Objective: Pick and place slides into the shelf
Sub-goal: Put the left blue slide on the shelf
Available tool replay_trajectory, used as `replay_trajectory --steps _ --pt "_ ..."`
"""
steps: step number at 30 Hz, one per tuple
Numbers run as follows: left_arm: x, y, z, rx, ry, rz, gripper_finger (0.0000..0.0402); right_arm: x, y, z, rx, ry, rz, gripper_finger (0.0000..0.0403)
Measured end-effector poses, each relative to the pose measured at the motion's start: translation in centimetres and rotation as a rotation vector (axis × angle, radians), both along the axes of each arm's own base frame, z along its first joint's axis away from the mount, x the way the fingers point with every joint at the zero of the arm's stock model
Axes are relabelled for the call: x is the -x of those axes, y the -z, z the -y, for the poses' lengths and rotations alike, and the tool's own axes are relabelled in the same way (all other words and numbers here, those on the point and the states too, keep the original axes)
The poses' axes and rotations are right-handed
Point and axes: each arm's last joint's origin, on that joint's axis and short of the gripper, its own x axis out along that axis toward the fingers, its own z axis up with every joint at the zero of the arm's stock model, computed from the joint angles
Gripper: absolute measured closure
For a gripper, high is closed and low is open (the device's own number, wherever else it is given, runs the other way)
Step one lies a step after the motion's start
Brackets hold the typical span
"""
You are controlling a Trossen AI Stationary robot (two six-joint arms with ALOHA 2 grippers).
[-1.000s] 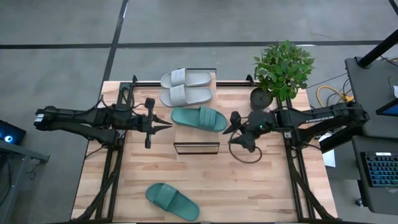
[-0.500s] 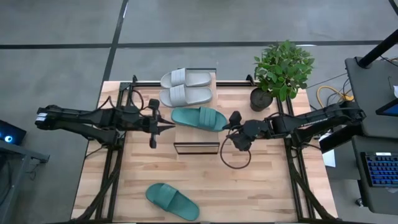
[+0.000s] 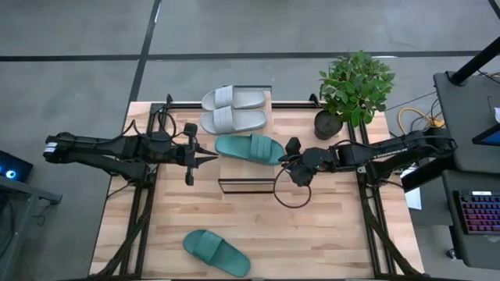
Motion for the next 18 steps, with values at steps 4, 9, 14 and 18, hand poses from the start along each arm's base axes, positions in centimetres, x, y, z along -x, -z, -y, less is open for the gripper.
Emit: replay_trajectory --steps 4,9,14,18 --pt "-0.04 0.11 0.0 -0.001 0.0 -0.01 0.0387 -0.45 0.42 0.65 0.001 0.025 -0.006 0.0302" --pt "-0.02 0.39 0.0 -0.003 0.0 -0.04 0.0387 -0.74 0.37 0.83 0.014 0.022 0.015 0.0326" --pt "-0.01 0.68 0.0 0.0 -0.002 -0.068 0.0387 -0.81 -0.1 0.88 0.043 0.003 0.046 0.0351" --pt "-0.02 0.82 0.0 0.019 -0.009 -0.079 0.0387 -0.85 -0.14 1.06 0.069 -0.009 0.043 0.0355"
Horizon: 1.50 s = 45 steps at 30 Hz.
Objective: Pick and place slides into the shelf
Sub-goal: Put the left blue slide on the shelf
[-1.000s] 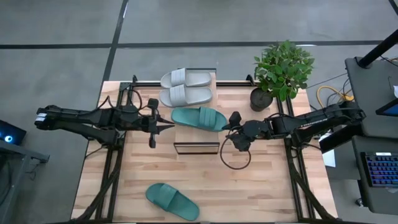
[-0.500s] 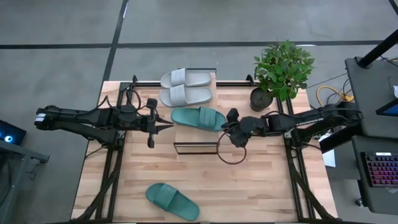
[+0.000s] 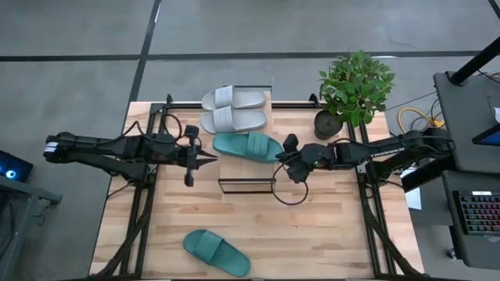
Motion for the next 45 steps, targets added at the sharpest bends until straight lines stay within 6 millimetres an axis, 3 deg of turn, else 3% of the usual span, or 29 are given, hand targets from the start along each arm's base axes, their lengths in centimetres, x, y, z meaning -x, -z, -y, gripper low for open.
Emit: replay_trajectory --steps 13,34,45 --pt "0.1 0.2 0.0 0.0 -0.001 -0.027 0.0387 0.1 0.0 2.9 0.003 0.097 -0.006 0.0354" --pt "0.1 0.3 0.0 0.0 -0.001 -0.032 0.0387 0.5 0.1 5.2 0.003 0.195 -0.016 0.0354" --pt "0.1 0.3 0.0 0.0 -0.001 -0.032 0.0387 0.5 0.1 5.3 -0.05 0.203 0.001 0.0339"
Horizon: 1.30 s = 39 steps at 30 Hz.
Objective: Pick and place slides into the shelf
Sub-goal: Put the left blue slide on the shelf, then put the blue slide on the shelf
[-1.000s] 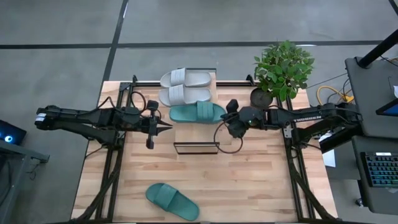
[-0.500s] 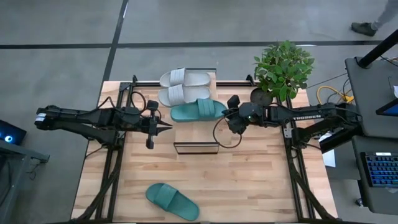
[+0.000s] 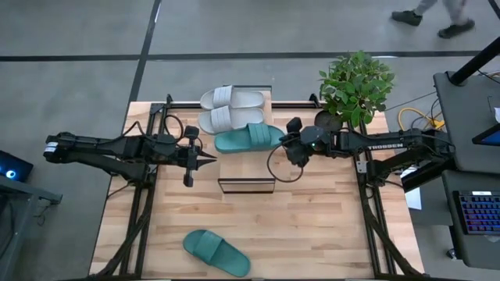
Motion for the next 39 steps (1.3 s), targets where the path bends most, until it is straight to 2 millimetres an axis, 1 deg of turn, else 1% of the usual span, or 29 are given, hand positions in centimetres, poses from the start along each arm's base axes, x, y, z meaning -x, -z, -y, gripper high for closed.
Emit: replay_trajectory --steps 4,9,17,22,27,32,39 --pt "0.0 0.0 0.0 0.0 0.0 0.0 0.0387 0.0 0.0 0.0 -0.037 0.027 0.015 0.0318" --pt "0.0 0.0 0.0 0.0 0.0 0.0 0.0387 0.2 0.3 0.0 -0.047 0.034 -0.013 0.0289" --pt "0.0 0.0 0.0 0.0 0.0 0.001 0.0387 0.3 0.2 0.0 -0.053 0.041 -0.012 0.0249" --pt "0.0 0.0 0.0 0.0 0.001 0.0 0.0387 0.6 -0.2 -0.1 -0.074 0.056 0.011 0.0235" --pt "0.0 0.0 0.0 0.0 0.001 0.0 0.0387 1.4 -0.6 -0.3 -0.115 0.084 0.01 0.0227" --pt "0.0 0.0 0.0 -0.002 0.001 -0.001 0.0387 2.1 -1.4 -0.6 -0.175 0.12 0.062 0.0221" --pt "0.0 0.0 0.0 -0.003 0.001 -0.001 0.0387 3.8 -3.8 -1.9 -0.255 0.109 0.208 0.0222"
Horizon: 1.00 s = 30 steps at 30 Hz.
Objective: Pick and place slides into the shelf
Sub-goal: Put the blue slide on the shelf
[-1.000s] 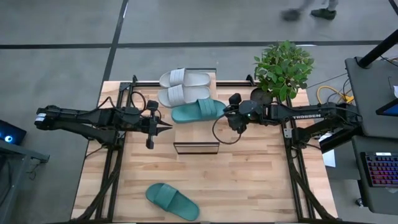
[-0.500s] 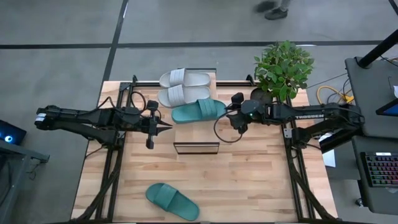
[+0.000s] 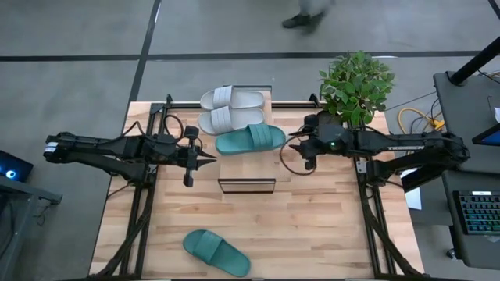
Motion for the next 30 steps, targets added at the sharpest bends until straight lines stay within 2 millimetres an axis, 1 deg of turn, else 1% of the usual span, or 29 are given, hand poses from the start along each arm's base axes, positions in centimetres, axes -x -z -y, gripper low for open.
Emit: replay_trajectory --steps 2,4,9,11,13,15,20,23,26,30 --pt "0.0 0.0 0.0 0.0 0.0 0.0 0.0387 0.6 -0.7 -0.5 -0.02 -0.024 0.046 0.0222" --pt "0.0 0.0 0.0 0.0 0.0 0.0 0.0387 1.0 -1.5 -1.0 -0.069 -0.085 0.102 0.0224" --pt "0.0 0.0 0.0 0.0 0.0 0.001 0.0387 1.9 -2.5 -2.9 -0.286 -0.366 0.172 0.0232" --pt "0.0 0.0 0.0 0.0 0.0 0.001 0.0387 2.0 -2.8 -3.7 -0.347 -0.468 0.189 0.0237" --pt "0.0 0.0 0.0 0.0 0.0 0.004 0.0387 2.2 -3.0 -4.5 -0.374 -0.512 0.199 0.0241" --pt "0.0 -0.1 0.0 0.001 0.0 0.014 0.0387 2.2 -3.0 -5.3 -0.361 -0.536 0.193 0.0246" --pt "0.0 -0.1 0.0 0.001 0.0 0.013 0.0387 1.8 -2.3 -7.4 -0.302 -0.558 0.145 0.0271" --pt "0.0 -0.1 0.0 0.011 -0.003 0.011 0.0387 1.5 -1.3 -8.6 -0.255 -0.489 0.082 0.0296" --pt "0.1 -0.2 0.0 0.1 -0.038 0.018 0.0387 1.1 0.0 -9.6 -0.158 -0.385 0.036 0.033" --pt "0.4 -0.9 0.0 0.263 -0.094 0.038 0.0387 0.5 1.3 -10.9 -0.046 -0.326 -0.017 0.0379"
